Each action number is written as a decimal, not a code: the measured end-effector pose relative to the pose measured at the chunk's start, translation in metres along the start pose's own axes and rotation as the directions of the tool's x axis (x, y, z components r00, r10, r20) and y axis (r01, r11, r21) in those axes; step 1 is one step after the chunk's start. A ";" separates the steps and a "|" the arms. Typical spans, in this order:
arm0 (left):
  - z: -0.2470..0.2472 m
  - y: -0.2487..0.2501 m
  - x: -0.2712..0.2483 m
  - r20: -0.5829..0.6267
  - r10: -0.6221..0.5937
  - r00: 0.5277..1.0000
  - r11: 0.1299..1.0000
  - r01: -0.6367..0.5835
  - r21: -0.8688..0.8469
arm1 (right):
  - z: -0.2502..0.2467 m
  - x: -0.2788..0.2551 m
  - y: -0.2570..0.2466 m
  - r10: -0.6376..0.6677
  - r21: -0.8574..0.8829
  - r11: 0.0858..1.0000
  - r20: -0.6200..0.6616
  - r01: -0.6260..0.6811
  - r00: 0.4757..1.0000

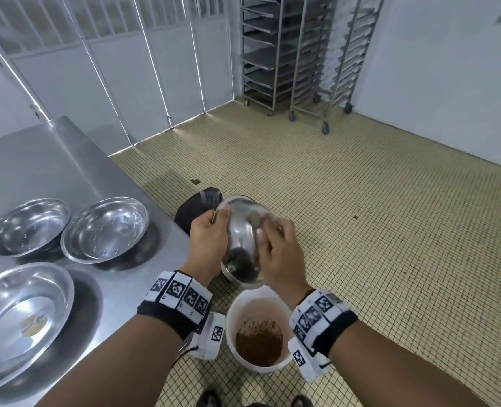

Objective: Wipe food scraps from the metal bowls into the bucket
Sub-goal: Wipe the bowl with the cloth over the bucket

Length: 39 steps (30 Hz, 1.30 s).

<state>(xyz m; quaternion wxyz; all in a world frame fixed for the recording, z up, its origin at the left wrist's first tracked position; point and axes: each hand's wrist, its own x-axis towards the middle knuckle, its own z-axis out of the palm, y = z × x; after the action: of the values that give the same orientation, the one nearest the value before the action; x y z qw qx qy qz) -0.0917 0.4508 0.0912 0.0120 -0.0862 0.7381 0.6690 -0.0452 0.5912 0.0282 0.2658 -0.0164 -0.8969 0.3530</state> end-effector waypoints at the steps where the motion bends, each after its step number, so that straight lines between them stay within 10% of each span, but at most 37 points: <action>1: -0.001 0.001 0.002 -0.012 -0.020 1.000 0.999 0.019 -0.040 | 0.002 -0.005 -0.006 -0.124 -0.014 0.992 0.002 0.124 0.992; 5: -0.009 0.009 0.013 -0.093 -0.059 0.994 0.990 0.047 -0.130 | 0.006 -0.024 0.005 -0.335 -0.022 0.941 0.045 0.336 0.941; 12: -0.018 0.018 0.009 -0.046 0.061 0.997 0.997 -0.063 -0.050 | -0.021 0.010 0.029 0.265 0.094 0.957 0.089 -0.273 0.960; 21: -0.022 0.020 0.001 0.164 0.164 0.973 0.985 -0.170 0.020 | -0.075 0.094 -0.035 -0.018 0.291 0.956 0.188 -0.038 0.982; 39: -0.032 0.021 0.010 0.250 0.241 0.938 0.967 -0.254 0.019 | -0.115 0.128 -0.058 0.040 0.292 0.945 0.347 -0.149 0.937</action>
<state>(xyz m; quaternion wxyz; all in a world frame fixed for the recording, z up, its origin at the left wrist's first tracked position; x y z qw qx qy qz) -0.1016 0.4197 0.1138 0.0213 0.0912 0.7527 0.6516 -0.0895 0.6472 0.1950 0.0907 0.0429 -0.8595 0.5012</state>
